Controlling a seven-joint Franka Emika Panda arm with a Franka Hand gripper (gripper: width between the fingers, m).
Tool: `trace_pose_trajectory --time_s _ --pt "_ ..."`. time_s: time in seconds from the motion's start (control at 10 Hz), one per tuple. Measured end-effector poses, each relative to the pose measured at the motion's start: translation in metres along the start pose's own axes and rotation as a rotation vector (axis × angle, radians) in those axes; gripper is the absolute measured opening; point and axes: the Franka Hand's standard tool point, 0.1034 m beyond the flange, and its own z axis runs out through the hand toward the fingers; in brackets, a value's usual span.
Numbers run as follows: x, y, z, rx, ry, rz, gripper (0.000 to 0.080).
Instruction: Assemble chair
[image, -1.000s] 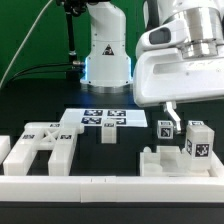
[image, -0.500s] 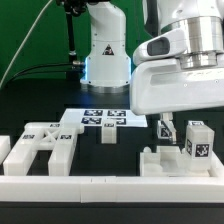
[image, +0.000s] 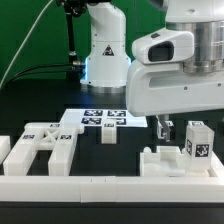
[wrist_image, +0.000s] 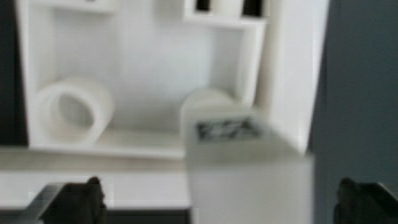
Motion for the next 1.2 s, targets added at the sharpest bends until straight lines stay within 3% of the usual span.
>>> trace_pose_trajectory --time_s 0.3,0.5,0.7,0.9,1.2 --pt "-0.0012 -0.0007 0.0034 0.001 -0.003 0.037 0.0623" --pt "-0.0014 -0.0017 0.0036 0.005 -0.004 0.207 0.0283" --pt "-0.0015 -0.0024 0.0038 0.007 -0.005 0.334 0.0285" --pt "-0.0024 -0.0063 0.0049 0.007 -0.008 0.633 0.0285" --pt "-0.0016 -0.0083 0.0062 0.029 -0.005 1.032 0.0286"
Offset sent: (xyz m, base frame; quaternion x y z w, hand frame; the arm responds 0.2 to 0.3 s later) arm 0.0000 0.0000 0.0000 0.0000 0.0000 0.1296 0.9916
